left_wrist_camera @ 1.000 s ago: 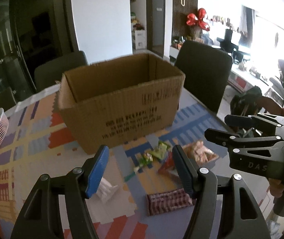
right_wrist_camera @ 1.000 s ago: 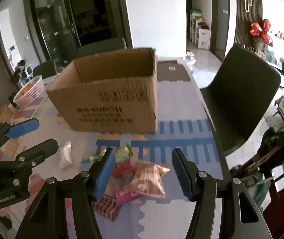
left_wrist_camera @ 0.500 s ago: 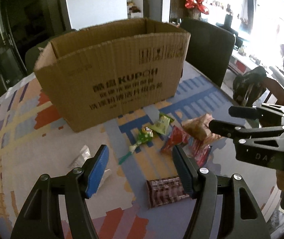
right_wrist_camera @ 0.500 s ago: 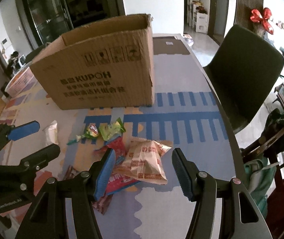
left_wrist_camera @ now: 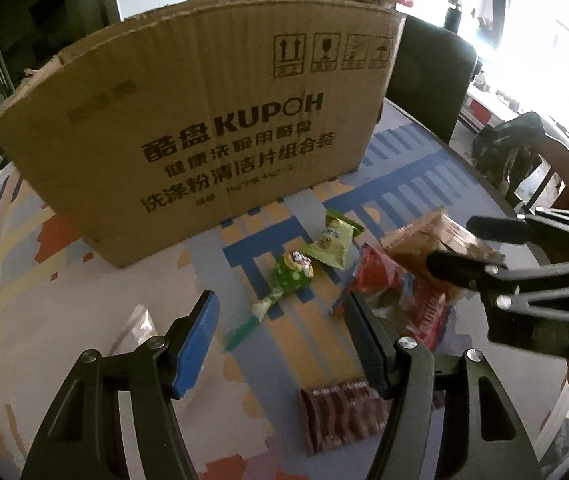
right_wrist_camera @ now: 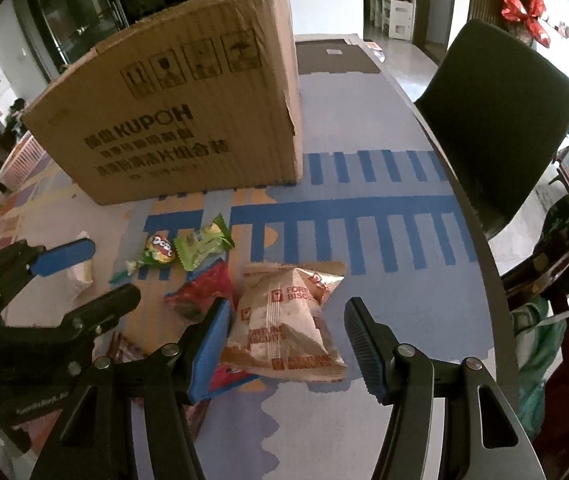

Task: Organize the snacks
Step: 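Grasp the green lollipop with the left gripper while the right grasps the Fortune biscuit bag, then carry the lollipop and biscuit bag into the box and open both grippers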

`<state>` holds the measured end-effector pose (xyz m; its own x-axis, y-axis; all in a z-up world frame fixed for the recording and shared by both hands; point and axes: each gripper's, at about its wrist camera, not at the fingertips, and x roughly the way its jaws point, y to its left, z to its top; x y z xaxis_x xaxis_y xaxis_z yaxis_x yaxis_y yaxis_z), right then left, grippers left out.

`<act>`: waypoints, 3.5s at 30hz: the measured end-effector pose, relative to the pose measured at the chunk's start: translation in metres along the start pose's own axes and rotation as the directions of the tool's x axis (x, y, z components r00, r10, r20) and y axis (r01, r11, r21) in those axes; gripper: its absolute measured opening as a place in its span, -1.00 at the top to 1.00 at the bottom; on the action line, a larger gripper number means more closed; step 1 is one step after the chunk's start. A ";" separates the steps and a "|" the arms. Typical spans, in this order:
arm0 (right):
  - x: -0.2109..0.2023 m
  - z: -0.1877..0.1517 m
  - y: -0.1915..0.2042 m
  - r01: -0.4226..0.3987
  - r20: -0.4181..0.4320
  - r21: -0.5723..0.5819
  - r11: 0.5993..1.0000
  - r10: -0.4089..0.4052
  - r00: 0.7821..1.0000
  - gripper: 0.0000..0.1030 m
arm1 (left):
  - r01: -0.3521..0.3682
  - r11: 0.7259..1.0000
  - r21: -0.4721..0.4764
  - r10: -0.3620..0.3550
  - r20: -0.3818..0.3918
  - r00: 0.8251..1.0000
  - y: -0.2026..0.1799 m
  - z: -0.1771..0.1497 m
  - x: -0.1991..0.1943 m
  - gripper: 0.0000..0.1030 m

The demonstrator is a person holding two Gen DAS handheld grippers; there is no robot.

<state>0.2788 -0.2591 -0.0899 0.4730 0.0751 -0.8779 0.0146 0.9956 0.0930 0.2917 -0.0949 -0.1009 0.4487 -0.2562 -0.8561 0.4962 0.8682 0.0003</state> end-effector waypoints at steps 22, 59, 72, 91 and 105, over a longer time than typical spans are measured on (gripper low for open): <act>0.018 0.008 0.002 0.002 -0.023 -0.031 1.000 -0.003 1.000 0.12 | 0.054 0.998 -0.024 -0.056 -0.081 0.995 0.003 0.019 0.041 0.51; -0.107 0.030 0.033 -0.069 0.293 -0.099 0.993 0.096 0.951 0.17 | 0.042 0.994 -0.105 -0.012 0.271 0.963 0.005 0.026 -0.122 0.51; -0.143 0.062 0.046 -0.088 0.393 -0.116 0.989 0.127 0.910 0.16 | 0.005 0.994 -0.110 0.036 0.367 0.930 0.016 0.053 -0.161 0.51; -0.144 0.132 0.065 -0.098 0.416 -0.169 0.981 0.161 0.895 0.16 | -0.013 0.988 -0.153 0.068 0.361 0.930 0.058 0.103 -0.160 0.51; -0.103 0.171 0.071 -0.079 0.346 -0.178 0.981 0.137 0.928 0.16 | -0.001 0.980 -0.201 0.057 0.271 0.961 0.091 0.130 -0.112 0.51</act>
<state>0.3816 -0.2054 0.0875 0.7460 0.1867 -0.6392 -0.1796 0.9807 0.0769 0.3830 -0.0422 0.0622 0.6607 -0.3119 -0.6828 0.3359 0.9363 -0.1026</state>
